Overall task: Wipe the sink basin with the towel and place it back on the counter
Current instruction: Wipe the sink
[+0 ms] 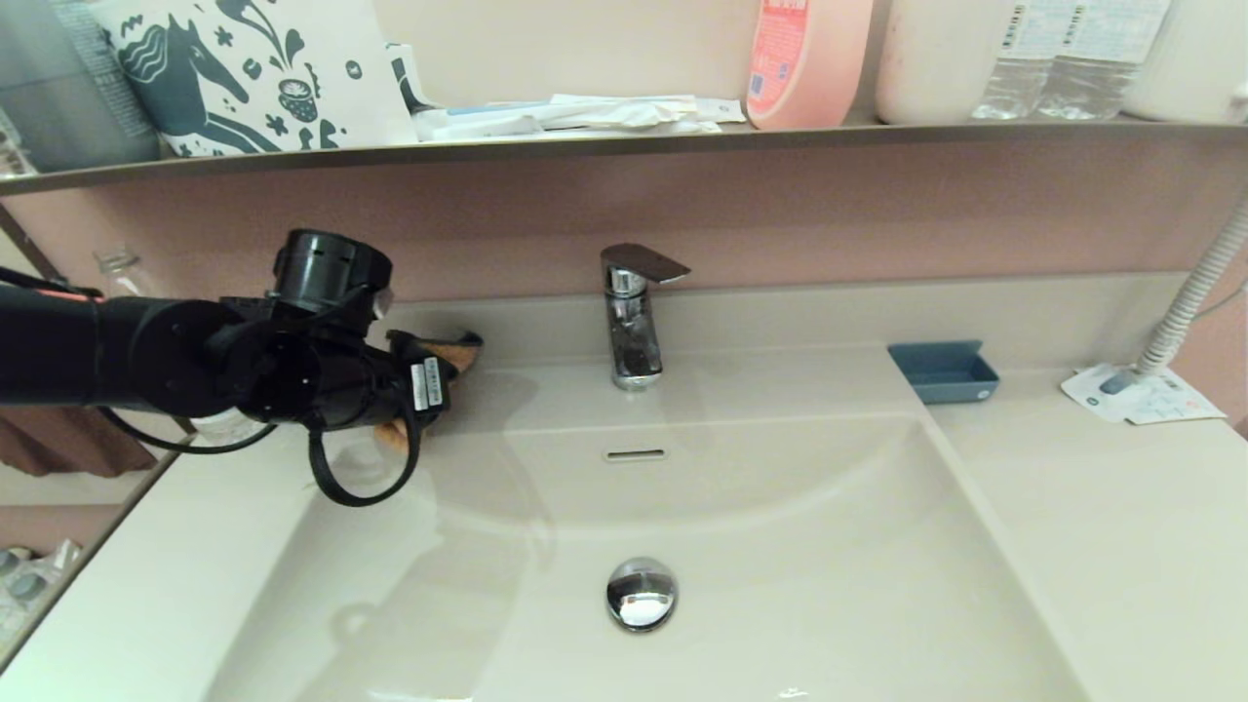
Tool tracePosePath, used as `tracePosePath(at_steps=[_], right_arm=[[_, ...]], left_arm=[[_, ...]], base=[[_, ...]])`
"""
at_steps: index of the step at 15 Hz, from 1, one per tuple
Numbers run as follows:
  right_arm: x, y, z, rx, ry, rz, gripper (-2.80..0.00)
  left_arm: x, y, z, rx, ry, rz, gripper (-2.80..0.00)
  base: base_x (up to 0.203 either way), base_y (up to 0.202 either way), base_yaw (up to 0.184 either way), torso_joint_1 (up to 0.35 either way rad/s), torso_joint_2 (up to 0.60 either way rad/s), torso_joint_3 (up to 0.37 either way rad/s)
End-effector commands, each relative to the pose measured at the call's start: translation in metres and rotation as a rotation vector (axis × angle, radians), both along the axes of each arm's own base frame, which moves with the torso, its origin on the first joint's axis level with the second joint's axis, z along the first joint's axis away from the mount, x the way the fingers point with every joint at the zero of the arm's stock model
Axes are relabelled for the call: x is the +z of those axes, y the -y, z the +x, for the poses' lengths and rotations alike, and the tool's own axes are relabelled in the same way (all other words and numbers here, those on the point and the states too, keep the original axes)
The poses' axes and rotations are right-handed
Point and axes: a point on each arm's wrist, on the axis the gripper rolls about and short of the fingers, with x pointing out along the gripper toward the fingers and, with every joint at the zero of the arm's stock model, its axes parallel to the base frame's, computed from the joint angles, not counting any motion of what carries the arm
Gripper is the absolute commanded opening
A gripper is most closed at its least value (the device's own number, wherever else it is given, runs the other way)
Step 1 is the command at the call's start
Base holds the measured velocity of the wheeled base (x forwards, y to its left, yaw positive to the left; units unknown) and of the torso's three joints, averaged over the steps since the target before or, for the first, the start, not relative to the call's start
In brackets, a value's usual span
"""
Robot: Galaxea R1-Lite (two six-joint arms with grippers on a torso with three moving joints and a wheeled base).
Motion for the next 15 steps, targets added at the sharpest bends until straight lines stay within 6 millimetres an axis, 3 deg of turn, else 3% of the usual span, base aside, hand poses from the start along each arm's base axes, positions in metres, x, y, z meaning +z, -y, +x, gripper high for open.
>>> tracePosePath(at_steps=[1, 3, 8, 12, 15], right_arm=[[0.0, 0.0, 0.0, 0.0, -0.001, 0.0, -2.8], [0.0, 0.0, 0.0, 0.0, -0.001, 0.0, -2.8], [0.0, 0.0, 0.0, 0.0, -0.001, 0.0, -2.8], [0.0, 0.0, 0.0, 0.0, -0.002, 0.0, -2.8], [0.0, 0.0, 0.0, 0.0, -0.002, 0.0, -2.8]], left_arm=[[0.003, -0.021, 0.003, 0.051, 0.017, -0.002, -2.8], [0.004, -0.029, 0.004, 0.062, 0.017, -0.005, -2.8], [0.034, -0.037, -0.018, 0.067, 0.093, 0.004, -2.8], [0.059, -0.064, -0.052, 0.12, 0.118, 0.039, -2.8], [0.092, -0.073, -0.102, 0.13, 0.17, 0.069, -2.8]], base=[[0.0, 0.0, 0.0, 0.0, 0.0, 0.0], [0.0, 0.0, 0.0, 0.0, 0.0, 0.0], [0.0, 0.0, 0.0, 0.0, 0.0, 0.0], [0.0, 0.0, 0.0, 0.0, 0.0, 0.0], [0.0, 0.0, 0.0, 0.0, 0.0, 0.0]])
